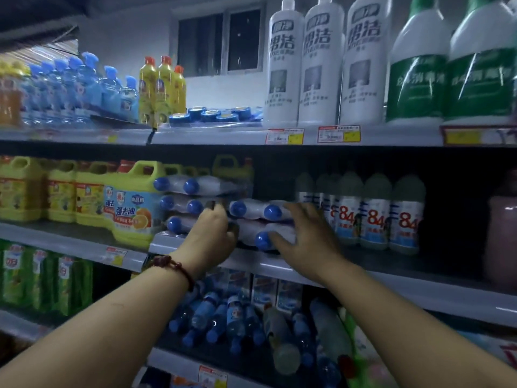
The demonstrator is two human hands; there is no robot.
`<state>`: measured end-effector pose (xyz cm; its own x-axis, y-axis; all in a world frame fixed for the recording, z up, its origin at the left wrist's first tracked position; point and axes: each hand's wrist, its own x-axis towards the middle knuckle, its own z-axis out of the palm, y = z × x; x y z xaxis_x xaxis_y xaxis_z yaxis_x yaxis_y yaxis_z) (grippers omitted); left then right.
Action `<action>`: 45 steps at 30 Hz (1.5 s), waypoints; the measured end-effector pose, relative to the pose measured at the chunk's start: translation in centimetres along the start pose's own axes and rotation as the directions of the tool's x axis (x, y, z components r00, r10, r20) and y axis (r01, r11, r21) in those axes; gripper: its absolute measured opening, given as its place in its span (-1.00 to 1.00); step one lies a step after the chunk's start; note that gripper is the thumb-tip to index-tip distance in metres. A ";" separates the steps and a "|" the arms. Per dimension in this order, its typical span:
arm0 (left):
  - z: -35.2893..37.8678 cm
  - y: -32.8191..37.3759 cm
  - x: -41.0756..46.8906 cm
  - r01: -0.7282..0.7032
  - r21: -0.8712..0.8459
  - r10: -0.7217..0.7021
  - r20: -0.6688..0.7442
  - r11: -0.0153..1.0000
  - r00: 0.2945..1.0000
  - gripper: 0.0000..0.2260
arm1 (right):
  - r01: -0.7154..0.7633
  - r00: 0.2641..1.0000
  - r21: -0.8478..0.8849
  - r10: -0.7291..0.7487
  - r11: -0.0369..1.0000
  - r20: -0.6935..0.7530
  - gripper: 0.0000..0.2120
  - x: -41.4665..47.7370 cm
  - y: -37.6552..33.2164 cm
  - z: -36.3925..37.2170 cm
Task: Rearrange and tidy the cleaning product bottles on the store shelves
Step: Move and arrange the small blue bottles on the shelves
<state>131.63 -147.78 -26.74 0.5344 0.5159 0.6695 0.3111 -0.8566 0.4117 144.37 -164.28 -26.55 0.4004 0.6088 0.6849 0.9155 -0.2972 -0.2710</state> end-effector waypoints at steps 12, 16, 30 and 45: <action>2.7 0.5 6.0 0.221 -0.232 -0.196 0.125 0.947 0.973 -0.67 | -0.239 0.970 0.444 0.186 0.864 0.159 0.20 2.9 2.3 4.2; 3.7 -0.5 5.9 0.176 -0.270 -0.155 0.098 0.947 0.983 -0.49 | -0.192 0.981 0.423 0.159 0.886 0.112 0.17 2.0 2.5 3.8; 5.7 -1.9 4.6 0.098 -0.495 -0.114 -0.002 0.863 0.994 -0.52 | -0.060 0.969 0.269 0.121 0.961 -0.217 -0.11 0.8 2.2 4.5; 5.5 -0.3 3.1 0.090 -0.591 -0.171 -0.083 0.802 0.982 -0.65 | 0.038 0.985 0.227 0.002 0.973 -0.172 -0.05 0.2 2.8 4.2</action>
<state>137.48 -145.98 -28.16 0.4061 0.6542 0.6381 -0.1666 -0.6335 0.7556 147.17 -161.86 -30.02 0.3891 0.4724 0.7908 0.9151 -0.0994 -0.3909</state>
